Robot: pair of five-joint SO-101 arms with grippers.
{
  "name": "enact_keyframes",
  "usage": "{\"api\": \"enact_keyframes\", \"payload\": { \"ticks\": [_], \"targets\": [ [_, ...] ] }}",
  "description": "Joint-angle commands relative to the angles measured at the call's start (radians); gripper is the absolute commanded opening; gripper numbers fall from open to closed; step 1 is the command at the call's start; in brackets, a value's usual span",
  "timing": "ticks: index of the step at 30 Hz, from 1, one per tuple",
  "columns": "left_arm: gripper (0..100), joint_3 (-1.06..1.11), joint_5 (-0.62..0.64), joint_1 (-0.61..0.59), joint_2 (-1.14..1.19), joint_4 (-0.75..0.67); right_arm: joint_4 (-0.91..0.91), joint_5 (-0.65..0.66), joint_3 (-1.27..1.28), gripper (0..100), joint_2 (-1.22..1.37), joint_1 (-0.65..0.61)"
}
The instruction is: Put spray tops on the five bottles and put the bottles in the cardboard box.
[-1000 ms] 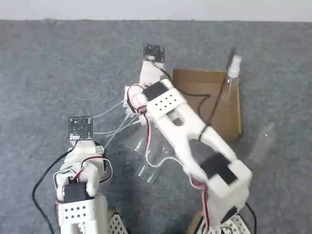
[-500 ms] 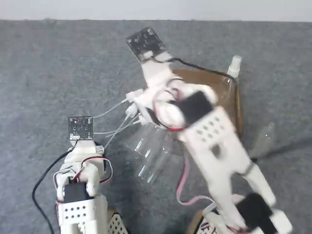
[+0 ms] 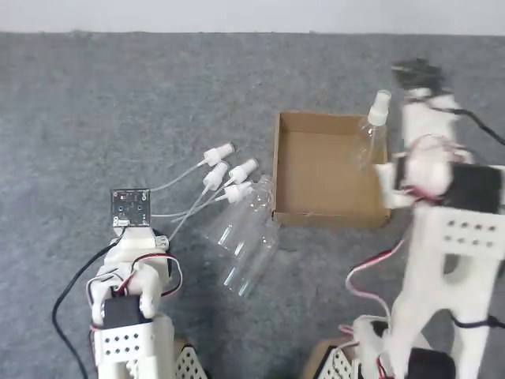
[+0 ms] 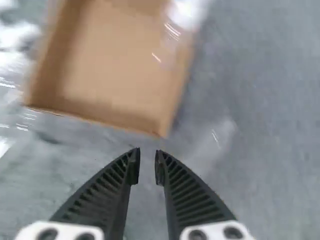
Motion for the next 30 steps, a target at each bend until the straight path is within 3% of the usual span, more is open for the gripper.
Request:
{"api": "enact_keyframes", "payload": {
  "ticks": [1, 6, 10, 12, 21, 30],
  "targets": [
    [2, -0.008, -0.008, -0.006, -0.017, 0.0, -0.096, 0.04, 0.141, 11.8, -0.044, 0.162],
    [2, -0.008, -0.06, -0.006, -0.017, -0.002, -0.308, 0.008, 0.407, 19.5, -0.031, 0.239],
    [2, -0.008, -0.407, -0.008, -0.017, -0.026, -0.443, -0.078, 0.56, 19.5, -0.031, 0.231],
    [2, -0.008, -0.505, -0.008, -0.017, -0.023, -0.499, -0.098, 0.621, 19.5, -0.031, 0.236],
    [2, -0.157, -0.534, -0.086, -0.006, 0.018, -0.704, -0.13, 0.79, 19.5, -0.03, 0.3],
    [2, -0.545, -0.549, -0.086, 0.077, 0.255, -0.745, -0.18, 0.787, 19.5, 0.005, 0.298]
  ]
}}
